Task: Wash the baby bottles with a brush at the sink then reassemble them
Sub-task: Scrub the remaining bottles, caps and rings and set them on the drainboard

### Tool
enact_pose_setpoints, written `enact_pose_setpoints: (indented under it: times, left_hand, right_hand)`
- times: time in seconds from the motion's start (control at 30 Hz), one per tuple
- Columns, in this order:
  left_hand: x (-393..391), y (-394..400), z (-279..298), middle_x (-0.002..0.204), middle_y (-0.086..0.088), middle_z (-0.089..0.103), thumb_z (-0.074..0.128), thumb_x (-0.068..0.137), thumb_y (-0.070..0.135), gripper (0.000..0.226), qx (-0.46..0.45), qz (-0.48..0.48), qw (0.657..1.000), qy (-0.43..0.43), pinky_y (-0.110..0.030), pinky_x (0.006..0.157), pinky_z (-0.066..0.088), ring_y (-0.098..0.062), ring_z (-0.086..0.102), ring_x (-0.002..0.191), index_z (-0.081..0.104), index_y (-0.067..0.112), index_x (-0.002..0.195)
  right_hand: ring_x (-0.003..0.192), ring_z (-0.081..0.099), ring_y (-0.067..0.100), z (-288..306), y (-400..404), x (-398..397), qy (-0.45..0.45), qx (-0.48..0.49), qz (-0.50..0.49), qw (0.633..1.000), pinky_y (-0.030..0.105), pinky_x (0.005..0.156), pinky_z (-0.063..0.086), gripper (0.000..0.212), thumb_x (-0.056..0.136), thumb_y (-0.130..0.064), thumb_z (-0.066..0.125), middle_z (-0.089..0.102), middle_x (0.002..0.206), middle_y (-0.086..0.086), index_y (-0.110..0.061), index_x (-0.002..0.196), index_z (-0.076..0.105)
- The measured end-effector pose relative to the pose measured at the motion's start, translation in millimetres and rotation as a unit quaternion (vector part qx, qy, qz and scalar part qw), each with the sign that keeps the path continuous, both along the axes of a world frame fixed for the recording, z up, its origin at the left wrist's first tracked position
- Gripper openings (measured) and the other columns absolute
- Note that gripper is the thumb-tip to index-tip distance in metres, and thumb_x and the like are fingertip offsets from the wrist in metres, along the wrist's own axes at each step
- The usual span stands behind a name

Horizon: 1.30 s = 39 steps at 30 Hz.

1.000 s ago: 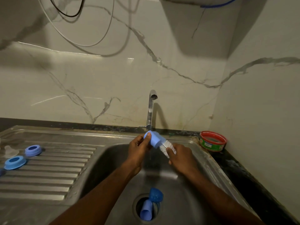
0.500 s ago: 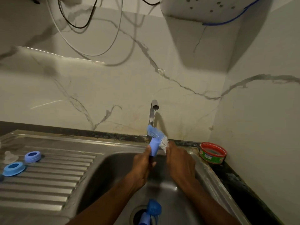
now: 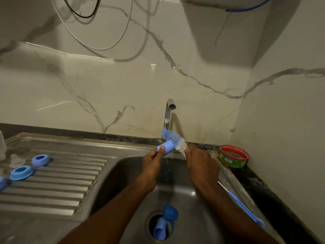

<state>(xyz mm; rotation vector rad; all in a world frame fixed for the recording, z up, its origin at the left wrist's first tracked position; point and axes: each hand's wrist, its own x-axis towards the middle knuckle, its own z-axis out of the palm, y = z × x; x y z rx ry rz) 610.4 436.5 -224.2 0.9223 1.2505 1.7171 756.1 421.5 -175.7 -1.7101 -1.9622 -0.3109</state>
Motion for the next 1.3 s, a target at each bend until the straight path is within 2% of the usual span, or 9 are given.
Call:
enact_pose_setpoints:
  times: [0.17, 0.23, 0.37, 0.5, 0.67, 0.8, 0.9, 1.1, 1.3]
  left_hand:
    - [2.5, -2.8, 2.7, 0.115, -0.005, 0.067, 0.054, 0.101, 0.041, 0.029, -0.041, 0.027, 0.996, -0.068, -0.045, 0.097, 0.048, -0.027, 0.062, 0.112, 0.063, 0.021, 0.120]
    - [-4.8, -1.0, 2.1, 0.117, -0.011, 0.069, 0.055, 0.101, 0.045, 0.038, -0.064, 0.059, 0.990, -0.108, -0.040, 0.092, 0.050, -0.032, 0.063, 0.115, 0.065, 0.015, 0.121]
    - [-2.8, -3.2, -3.0, 0.100, 0.003, 0.067, 0.053, 0.100, 0.051, 0.033, -0.082, -0.015, 0.992, -0.091, -0.028, 0.069, 0.045, -0.013, 0.062, 0.089, 0.064, 0.024, 0.114]
    - [17.2, -5.2, -0.6, 0.103, 0.008, 0.065, 0.046, 0.105, 0.046, 0.020, -0.063, -0.065, 0.995, -0.047, -0.033, 0.080, 0.045, -0.010, 0.062, 0.096, 0.059, 0.031, 0.107]
    - [-1.8, 0.6, 12.9, 0.109, -0.007, 0.067, 0.050, 0.103, 0.045, 0.034, -0.049, 0.044, 0.991, -0.120, -0.036, 0.082, 0.052, -0.022, 0.064, 0.098, 0.062, 0.017, 0.116]
    - [-24.7, 7.3, 5.8, 0.095, -0.012, 0.069, 0.053, 0.103, 0.044, 0.036, -0.063, 0.096, 0.983, -0.145, -0.026, 0.055, 0.052, -0.014, 0.066, 0.065, 0.062, 0.010, 0.114]
    - [-21.0, 8.9, -3.6, 0.102, -0.012, 0.071, 0.060, 0.097, 0.051, 0.045, -0.109, 0.050, 0.987, -0.104, -0.038, 0.080, 0.058, -0.024, 0.070, 0.088, 0.065, 0.010, 0.116]
    - [8.7, 1.9, -5.2, 0.099, 0.003, 0.066, 0.057, 0.101, 0.041, 0.028, -0.075, -0.032, 0.997, -0.002, -0.030, 0.076, 0.050, -0.013, 0.063, 0.091, 0.064, 0.020, 0.119]
    - [-21.3, 16.5, -3.6, 0.107, -0.015, 0.070, 0.071, 0.090, 0.049, 0.047, -0.142, 0.057, 0.984, -0.095, -0.045, 0.095, 0.054, -0.029, 0.068, 0.096, 0.065, 0.009, 0.114]
  right_hand:
    - [0.093, 0.068, 0.021, -5.9, -3.4, -0.1, 0.028, 0.012, 0.045, 0.998, 0.031, 0.068, 0.046, 0.029, 0.106, -0.043, 0.041, 0.071, 0.107, -0.001, -0.028, 0.127, 0.054]
    - [0.088, 0.068, 0.023, -9.7, -7.2, 0.7, 0.019, 0.019, 0.064, 0.998, 0.033, 0.065, 0.048, 0.027, 0.106, -0.044, 0.037, 0.071, 0.102, 0.000, -0.030, 0.122, 0.053]
    - [0.090, 0.067, 0.024, -10.3, -12.9, -5.1, 0.014, 0.017, 0.066, 0.998, 0.032, 0.065, 0.042, 0.028, 0.107, -0.043, 0.038, 0.070, 0.104, 0.001, -0.028, 0.126, 0.052]
    - [0.098, 0.067, 0.025, -1.5, -4.6, -1.5, 0.026, 0.033, 0.023, 0.999, 0.030, 0.068, 0.038, 0.031, 0.107, -0.039, 0.040, 0.070, 0.111, 0.003, -0.026, 0.133, 0.052]
    - [0.085, 0.067, 0.023, -7.4, -6.6, 13.6, -0.011, 0.028, 0.035, 0.999, 0.033, 0.064, 0.045, 0.028, 0.105, -0.044, 0.042, 0.071, 0.100, 0.001, -0.026, 0.121, 0.056]
    - [0.070, 0.052, 0.016, -4.3, -8.6, 16.3, 0.007, 0.052, 0.016, 0.999, 0.031, 0.060, 0.044, 0.029, 0.105, -0.046, 0.041, 0.069, 0.096, -0.001, -0.026, 0.123, 0.053]
    - [0.077, 0.062, 0.018, -6.9, -11.2, 8.0, -0.008, 0.038, 0.036, 0.999, 0.032, 0.063, 0.047, 0.027, 0.105, -0.043, 0.044, 0.070, 0.101, 0.001, -0.025, 0.123, 0.054]
    - [0.108, 0.066, 0.026, -2.7, 2.3, 8.5, 0.001, -0.021, 0.001, 1.000, 0.037, 0.090, 0.052, 0.034, 0.106, -0.032, 0.046, 0.067, 0.123, 0.009, -0.019, 0.137, 0.053]
    - [0.086, 0.068, 0.019, -8.7, -8.8, 10.6, -0.029, 0.023, 0.036, 0.999, 0.031, 0.063, 0.043, 0.028, 0.105, -0.044, 0.045, 0.070, 0.105, 0.000, -0.027, 0.125, 0.054]
